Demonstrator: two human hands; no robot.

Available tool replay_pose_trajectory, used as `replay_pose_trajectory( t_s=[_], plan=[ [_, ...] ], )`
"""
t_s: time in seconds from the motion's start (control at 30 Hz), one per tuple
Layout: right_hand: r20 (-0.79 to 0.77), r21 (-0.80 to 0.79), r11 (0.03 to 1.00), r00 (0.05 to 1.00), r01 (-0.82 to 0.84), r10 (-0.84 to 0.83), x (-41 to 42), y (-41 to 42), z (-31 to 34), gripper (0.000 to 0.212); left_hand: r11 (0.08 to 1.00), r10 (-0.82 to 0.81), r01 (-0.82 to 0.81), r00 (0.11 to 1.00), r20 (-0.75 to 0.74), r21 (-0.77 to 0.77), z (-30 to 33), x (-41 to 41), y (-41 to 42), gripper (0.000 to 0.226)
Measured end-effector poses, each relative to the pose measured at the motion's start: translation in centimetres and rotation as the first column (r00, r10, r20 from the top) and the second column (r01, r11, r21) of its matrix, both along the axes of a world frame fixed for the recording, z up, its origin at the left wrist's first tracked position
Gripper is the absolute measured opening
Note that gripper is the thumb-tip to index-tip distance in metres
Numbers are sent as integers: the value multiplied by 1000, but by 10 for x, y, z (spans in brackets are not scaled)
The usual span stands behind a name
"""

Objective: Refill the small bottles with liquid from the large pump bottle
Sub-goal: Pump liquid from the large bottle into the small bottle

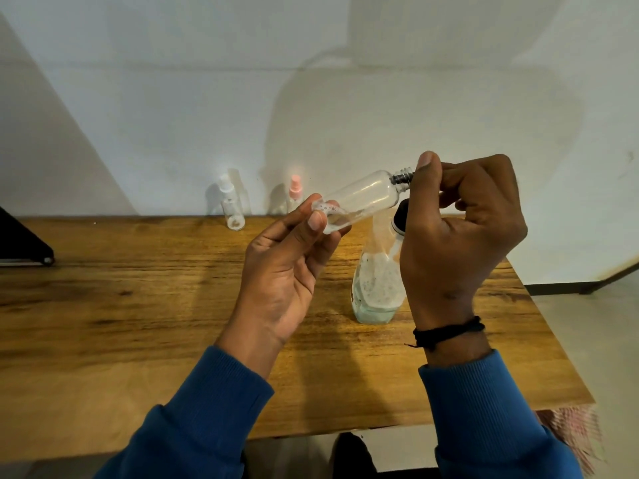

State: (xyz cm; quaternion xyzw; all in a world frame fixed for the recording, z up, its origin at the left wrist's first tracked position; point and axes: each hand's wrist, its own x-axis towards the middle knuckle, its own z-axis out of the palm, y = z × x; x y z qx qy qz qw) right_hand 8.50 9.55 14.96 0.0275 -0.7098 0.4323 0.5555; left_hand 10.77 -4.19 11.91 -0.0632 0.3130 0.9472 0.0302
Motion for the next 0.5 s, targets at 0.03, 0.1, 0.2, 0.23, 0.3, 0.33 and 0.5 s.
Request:
replay_pose_trajectory(
  t_s=[0.03,0.1,0.2,0.23,0.3,0.33,0.5],
  plan=[
    [-2,1,1000,1000,-4,4,0,0,-1,27,1000,1,-1,1000,4,-4,0,0,0,41],
    [-8,-12,1000,1000,-15,15,0,1,-4,28,1000,3,-2,1000,22,-12,-1,0,1,41],
    [-15,-25,999,999,-29,29,-1,2,-8,29,1000,3,-3,999,33,-14,-2,0,1,40],
    [-11,-23,999,1000,-27,27,-1,2,-7,29,1000,1,-1,1000,28,-12,-2,0,1,38],
    [-1,-14,1000,1000,-11,11,-1,2,-3,28,1000,-7,7,1000,13,-8,-2,-1,1,36],
    [0,-10,1000,1000,-5,5,0,2,-1,28,1000,-9,9,1000,9,-6,-2,-1,1,36],
    [-9,-24,1000,1000,-15,15,0,0,-3,28,1000,-3,3,1000,20,-9,-1,0,1,37]
  ],
)
